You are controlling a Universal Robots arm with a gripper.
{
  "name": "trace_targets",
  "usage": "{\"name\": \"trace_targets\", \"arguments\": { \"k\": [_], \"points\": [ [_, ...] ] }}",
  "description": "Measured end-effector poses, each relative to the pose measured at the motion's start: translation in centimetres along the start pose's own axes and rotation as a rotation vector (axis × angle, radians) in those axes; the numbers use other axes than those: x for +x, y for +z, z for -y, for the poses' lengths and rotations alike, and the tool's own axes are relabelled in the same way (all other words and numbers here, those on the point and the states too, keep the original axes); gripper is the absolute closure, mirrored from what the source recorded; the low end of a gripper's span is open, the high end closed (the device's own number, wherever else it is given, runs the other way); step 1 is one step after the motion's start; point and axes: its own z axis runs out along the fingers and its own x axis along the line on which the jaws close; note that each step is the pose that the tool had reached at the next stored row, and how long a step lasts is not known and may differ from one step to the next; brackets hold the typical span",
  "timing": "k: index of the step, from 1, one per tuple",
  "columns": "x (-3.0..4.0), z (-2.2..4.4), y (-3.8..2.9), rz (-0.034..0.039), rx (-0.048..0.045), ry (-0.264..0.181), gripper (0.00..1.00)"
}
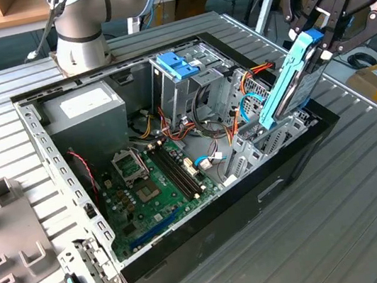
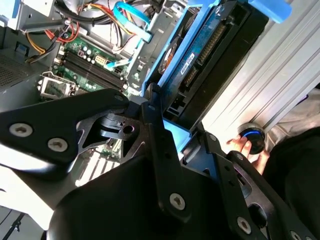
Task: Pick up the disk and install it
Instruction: 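Insert the disk into the insertion slot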
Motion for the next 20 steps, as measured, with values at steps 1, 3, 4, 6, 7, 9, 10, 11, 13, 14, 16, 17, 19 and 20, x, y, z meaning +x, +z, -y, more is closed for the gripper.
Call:
{"name": "trace_targets", "arguments": {
  "k": [1, 3, 4, 6, 7, 9, 10, 11, 13, 14, 16, 17, 19, 20],
  "points": [
    [-0.01, -0.19, 0.01, 0.0, 0.0, 0.0, 0.63],
    [-0.01, -0.67, 0.04, -0.0001, 0.0, 0.0, 0.63],
    [-0.01, -0.84, 0.07, 0.0, 0.0, 0.0, 0.63],
    [-0.14, -1.28, 0.18, -0.0001, 0.0, 0.0, 0.63],
    [-0.28, -1.3, 0.23, 0.0, 0.0, 0.0, 0.63],
    [-0.55, -1.33, 0.31, -0.0001, 0.0, 0.0, 0.63],
    [-0.67, -1.34, 0.34, 0.0, 0.0, 0.0, 0.63],
    [-0.79, -1.35, 0.37, 0.0, 0.0, 0.0, 0.63],
    [-0.99, -1.38, 0.44, 0.0, 0.0, 0.0, 0.63],
    [-1.04, -1.4, 0.48, -0.0001, 0.0, 0.0, 0.63],
    [-1.07, -1.41, 0.61, 0.0002, 0.0001, 0.0, 0.63],
    [-1.08, -1.42, 0.72, 0.0002, 0.0, 0.0, 0.63],
    [-1.1, -1.44, 0.85, -0.0001, 0.0, 0.0, 0.63],
    [-1.15, -1.47, 0.92, -0.0003, 0.0, 0.0, 0.63]
  ]
}}
